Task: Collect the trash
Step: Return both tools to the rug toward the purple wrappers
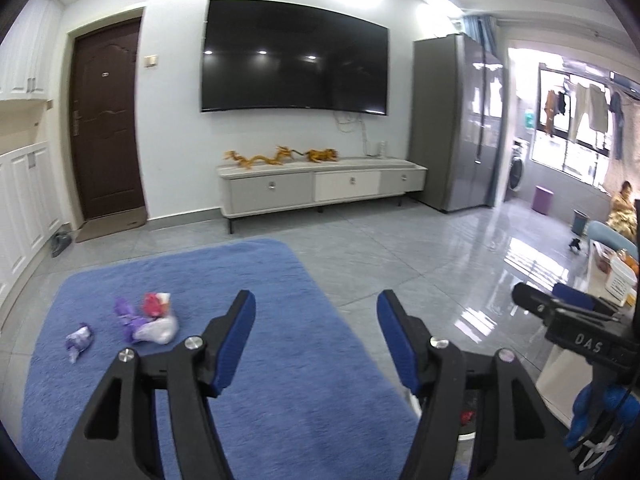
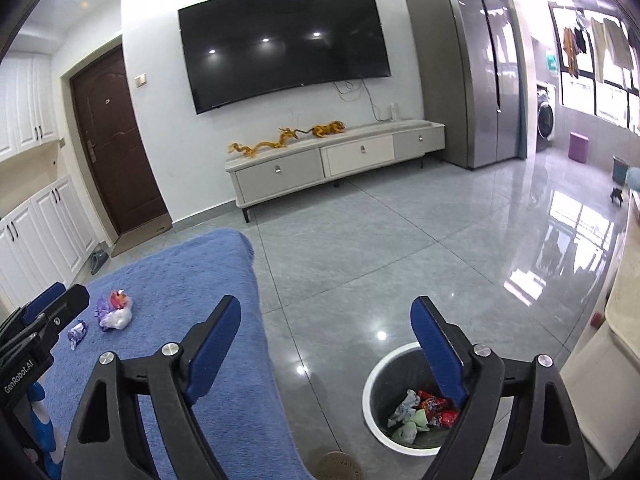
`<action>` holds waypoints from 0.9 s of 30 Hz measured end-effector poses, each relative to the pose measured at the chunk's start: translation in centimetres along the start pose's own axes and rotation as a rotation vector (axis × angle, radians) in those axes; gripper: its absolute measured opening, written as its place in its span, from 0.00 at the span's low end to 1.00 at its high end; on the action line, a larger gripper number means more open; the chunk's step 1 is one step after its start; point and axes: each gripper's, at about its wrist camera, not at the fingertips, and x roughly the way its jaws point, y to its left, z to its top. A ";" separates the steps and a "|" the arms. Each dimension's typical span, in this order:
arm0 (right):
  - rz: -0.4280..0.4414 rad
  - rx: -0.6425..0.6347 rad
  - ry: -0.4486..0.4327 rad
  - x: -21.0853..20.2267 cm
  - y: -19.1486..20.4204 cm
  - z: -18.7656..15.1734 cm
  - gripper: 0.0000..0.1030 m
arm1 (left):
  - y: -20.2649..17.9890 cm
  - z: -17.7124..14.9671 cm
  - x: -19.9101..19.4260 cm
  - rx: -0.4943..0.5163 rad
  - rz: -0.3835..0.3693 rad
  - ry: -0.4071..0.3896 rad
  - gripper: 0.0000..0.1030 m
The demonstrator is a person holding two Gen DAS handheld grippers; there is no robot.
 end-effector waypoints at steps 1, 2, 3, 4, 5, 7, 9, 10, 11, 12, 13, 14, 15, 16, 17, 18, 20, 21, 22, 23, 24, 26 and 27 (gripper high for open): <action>0.004 -0.007 -0.001 -0.2 0.4 0.1 0.84 | 0.7 -0.1 -0.2 -0.009 0.013 0.000 0.60; 0.009 -0.016 -0.003 -0.2 1.1 0.2 0.84 | 1.3 -0.2 -0.3 -0.018 0.021 0.000 0.60; 0.012 -0.025 -0.004 -0.3 1.6 0.2 0.85 | 2.1 -0.3 -0.6 -0.030 0.032 0.000 0.60; 0.016 -0.034 -0.004 -0.3 2.0 0.3 0.85 | 2.9 -0.4 -0.8 -0.042 0.042 0.000 0.60; 0.021 -0.043 -0.004 -0.4 2.4 0.4 0.85 | 3.5 -0.5 -0.9 -0.052 0.049 -0.001 0.60; 0.029 -0.060 -0.005 -0.6 3.3 0.4 0.85 | 4.9 -0.8 -1.3 -0.073 0.064 -0.003 0.61; 0.036 -0.076 -0.006 -0.7 4.2 0.4 0.85 | 6.2 -1.0 -1.7 -0.093 0.082 -0.008 0.62; 0.038 -0.083 -0.006 -0.7 4.6 0.4 0.85 | 6.7 -1.2 -1.8 -0.100 0.088 -0.009 0.64; 0.040 -0.089 -0.007 -0.9 5.0 0.4 0.86 | 7.4 -1.5 -2.0 -0.109 0.095 -0.010 0.66; 0.040 -0.096 -0.007 -0.9 5.4 0.4 0.86 | 7.9 -1.7 -2.1 -0.118 0.100 -0.011 0.69; 0.041 -0.101 -0.008 -1.0 5.8 0.5 0.86 | 8.5 -1.9 -2.4 -0.129 0.108 -0.014 0.71; 0.042 -0.107 -0.008 -1.0 6.2 0.5 0.86 | 9.0 -2.1 -2.5 -0.138 0.114 -0.017 0.72; 0.043 -0.113 -0.007 -1.0 6.7 0.5 0.86 | 9.7 -2.2 -2.6 -0.145 0.120 -0.020 0.72; 0.045 -0.121 -0.006 -1.1 7.1 0.6 0.86 | 10.3 -2.4 -2.8 -0.150 0.124 -0.020 0.72; 0.047 -0.128 -0.005 -1.1 7.3 0.5 0.86 | 10.7 -2.3 -2.7 -0.155 0.128 -0.019 0.73; 0.050 -0.136 -0.003 -1.1 7.8 0.6 0.86 | 11.1 -2.4 -2.7 -0.162 0.133 -0.018 0.73; 0.056 -0.146 -0.003 -0.9 8.8 1.0 0.86 | 12.5 -2.6 -2.8 -0.177 0.152 -0.018 0.73; 0.061 -0.151 -0.003 -0.9 9.2 1.1 0.86 | 13.3 -2.7 -2.9 -0.187 0.167 -0.019 0.73; 0.066 -0.159 -0.004 -0.9 9.8 1.2 0.86 | 14.0 -2.8 -3.0 -0.193 0.177 -0.019 0.73; 0.070 -0.168 -0.004 -0.8 10.4 1.4 0.86 | 14.8 -2.9 -3.1 -0.200 0.189 -0.018 0.73; 0.074 -0.175 -0.005 -0.7 10.9 1.4 0.86 | 15.4 -2.9 -3.1 -0.206 0.199 -0.017 0.73; 0.087 -0.188 -0.006 -0.5 12.0 1.8 0.86 | 17.0 -3.0 -3.1 -0.221 0.220 -0.013 0.73; 0.093 -0.194 -0.006 -0.4 12.5 2.0 0.86 | 17.5 -3.0 -3.2 -0.227 0.230 -0.014 0.73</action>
